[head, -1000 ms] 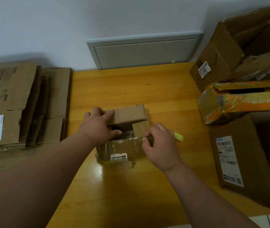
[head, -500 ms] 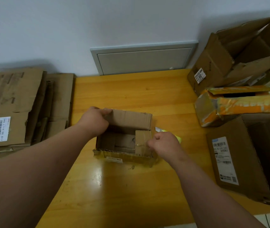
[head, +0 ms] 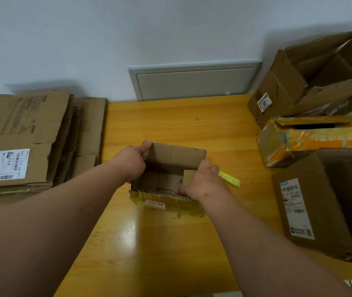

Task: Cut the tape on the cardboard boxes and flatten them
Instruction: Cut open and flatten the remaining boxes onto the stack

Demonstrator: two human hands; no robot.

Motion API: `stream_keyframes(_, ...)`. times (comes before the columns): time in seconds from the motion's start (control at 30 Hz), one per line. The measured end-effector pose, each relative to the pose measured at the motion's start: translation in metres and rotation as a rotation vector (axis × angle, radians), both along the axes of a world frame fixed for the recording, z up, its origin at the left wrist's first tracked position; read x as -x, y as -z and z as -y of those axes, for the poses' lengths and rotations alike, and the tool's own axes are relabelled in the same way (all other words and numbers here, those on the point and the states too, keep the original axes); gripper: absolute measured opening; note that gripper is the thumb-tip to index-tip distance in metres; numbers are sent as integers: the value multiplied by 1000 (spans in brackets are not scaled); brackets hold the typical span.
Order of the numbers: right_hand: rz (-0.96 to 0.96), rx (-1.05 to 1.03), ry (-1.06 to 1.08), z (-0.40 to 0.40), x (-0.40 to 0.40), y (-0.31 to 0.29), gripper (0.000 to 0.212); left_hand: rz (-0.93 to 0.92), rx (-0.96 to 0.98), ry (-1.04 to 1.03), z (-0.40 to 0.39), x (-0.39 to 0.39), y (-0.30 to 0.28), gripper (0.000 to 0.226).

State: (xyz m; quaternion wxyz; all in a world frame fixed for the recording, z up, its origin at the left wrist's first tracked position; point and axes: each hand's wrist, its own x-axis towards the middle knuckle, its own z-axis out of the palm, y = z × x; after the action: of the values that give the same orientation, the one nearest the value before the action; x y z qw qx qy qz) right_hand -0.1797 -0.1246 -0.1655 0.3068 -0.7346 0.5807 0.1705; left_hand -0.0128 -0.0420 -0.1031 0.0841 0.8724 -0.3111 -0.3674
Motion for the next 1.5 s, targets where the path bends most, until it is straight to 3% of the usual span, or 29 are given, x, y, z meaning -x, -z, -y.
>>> stream_keyframes(0.13, 181, -65, 104, 0, 3, -5, 76, -8, 7, -6, -6, -2, -2, 71)
stream_keyframes(0.27, 462, -232, 468, 12, 17, -14, 59, 3, 66, -41, -12, -9, -1, 71)
stream_keyframes(0.33, 472, -304, 495, 14, 22, -17, 57, 53, 105, -48, -11, -11, 0, 69)
stream_keyframes(0.5, 653, -344, 490, 13, 25, -29, 7, 130, 267, -127, -2, -19, -6, 57)
stream_keyframes(0.67, 770, 19, 241, 13, 20, -39, 39, 13, 522, -362, 10, -33, -14, 54)
stream_keyframes(0.8, 775, 316, -56, -5, 19, -43, 47, -62, 488, -381, 8, -42, -9, 62)
stream_keyframes(1.03, 578, 272, -322, -39, 19, -22, 54, -47, 210, -396, -28, -46, 12, 68)
stream_keyframes(1.1, 552, 301, -372, -42, 18, -21, 57, -52, 223, -424, -34, -47, 13, 58)
stream_keyframes(1.2, 515, 318, -458, -48, 19, -17, 60, -220, 367, -639, -36, -48, 5, 29)
stream_keyframes(1.27, 504, 299, -478, -53, 21, -14, 62, -288, 394, -699, -33, -45, -2, 41)
stream_keyframes(1.37, 523, 317, -490, -59, 24, -13, 69, -213, 321, -575, -26, -36, -5, 68)
stream_keyframes(1.5, 582, 327, -527, -61, 25, -18, 72, -135, 274, -613, -25, -31, -2, 60)
